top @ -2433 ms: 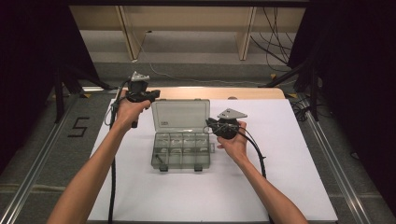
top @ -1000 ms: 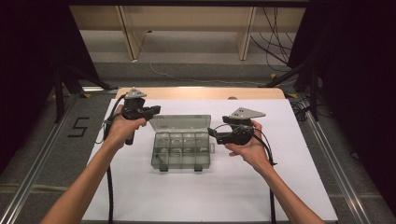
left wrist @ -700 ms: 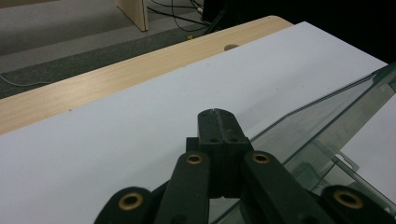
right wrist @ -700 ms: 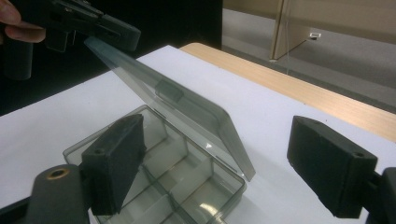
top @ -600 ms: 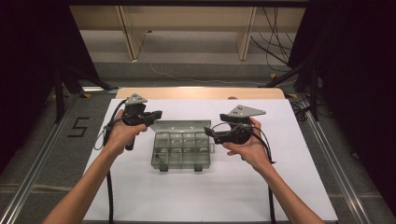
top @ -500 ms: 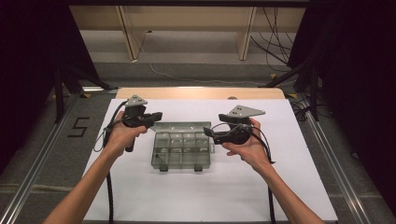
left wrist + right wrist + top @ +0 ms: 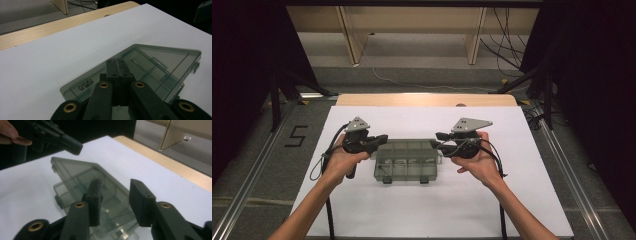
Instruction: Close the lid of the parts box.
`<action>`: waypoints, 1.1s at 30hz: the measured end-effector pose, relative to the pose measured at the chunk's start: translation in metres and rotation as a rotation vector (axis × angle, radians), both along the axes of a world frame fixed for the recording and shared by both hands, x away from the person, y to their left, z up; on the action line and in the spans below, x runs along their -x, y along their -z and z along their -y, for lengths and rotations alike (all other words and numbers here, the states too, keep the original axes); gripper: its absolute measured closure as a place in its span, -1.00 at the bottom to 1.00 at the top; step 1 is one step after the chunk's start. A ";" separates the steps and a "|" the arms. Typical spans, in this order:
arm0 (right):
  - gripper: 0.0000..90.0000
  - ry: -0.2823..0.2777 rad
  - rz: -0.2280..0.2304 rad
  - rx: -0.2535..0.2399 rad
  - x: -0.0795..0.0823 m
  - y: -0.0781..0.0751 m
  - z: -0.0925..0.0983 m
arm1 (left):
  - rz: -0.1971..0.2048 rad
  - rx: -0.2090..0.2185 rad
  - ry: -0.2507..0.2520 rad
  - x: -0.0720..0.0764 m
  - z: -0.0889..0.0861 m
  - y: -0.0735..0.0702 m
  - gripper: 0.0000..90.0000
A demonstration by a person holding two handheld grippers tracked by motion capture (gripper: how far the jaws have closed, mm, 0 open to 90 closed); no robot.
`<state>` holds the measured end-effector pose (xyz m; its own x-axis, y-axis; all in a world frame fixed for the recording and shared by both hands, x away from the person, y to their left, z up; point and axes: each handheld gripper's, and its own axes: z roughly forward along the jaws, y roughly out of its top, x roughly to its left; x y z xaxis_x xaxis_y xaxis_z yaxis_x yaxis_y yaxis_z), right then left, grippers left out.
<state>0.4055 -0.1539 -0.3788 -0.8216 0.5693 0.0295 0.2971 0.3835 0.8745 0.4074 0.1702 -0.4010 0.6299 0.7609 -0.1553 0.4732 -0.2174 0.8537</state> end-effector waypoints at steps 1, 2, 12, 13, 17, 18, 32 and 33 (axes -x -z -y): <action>0.52 -0.007 0.002 0.013 0.001 0.004 -0.001 | -0.003 0.002 0.003 0.001 0.000 0.002 0.99; 0.58 -0.013 -0.009 0.024 0.001 0.007 -0.001 | -0.002 -0.004 -0.001 0.003 0.000 0.003 0.99; 0.95 -0.060 -0.040 0.082 0.006 0.027 -0.002 | -0.012 -0.016 0.009 0.019 -0.003 0.017 0.99; 0.96 -0.064 -0.042 0.091 0.006 0.030 -0.002 | -0.012 -0.009 0.011 0.020 -0.003 0.018 0.99; 0.99 -0.070 -0.071 0.111 0.005 0.040 -0.004 | -0.024 -0.029 0.019 0.027 -0.005 0.023 0.99; 1.00 -0.073 -0.070 0.114 0.005 0.042 -0.004 | -0.022 -0.029 0.020 0.028 -0.005 0.026 0.99; 1.00 -0.091 -0.108 0.182 0.004 0.059 -0.009 | -0.070 -0.114 0.060 0.031 0.000 0.045 0.99; 1.00 -0.090 -0.108 0.182 0.004 0.060 -0.010 | -0.077 -0.128 0.065 0.030 0.000 0.047 0.99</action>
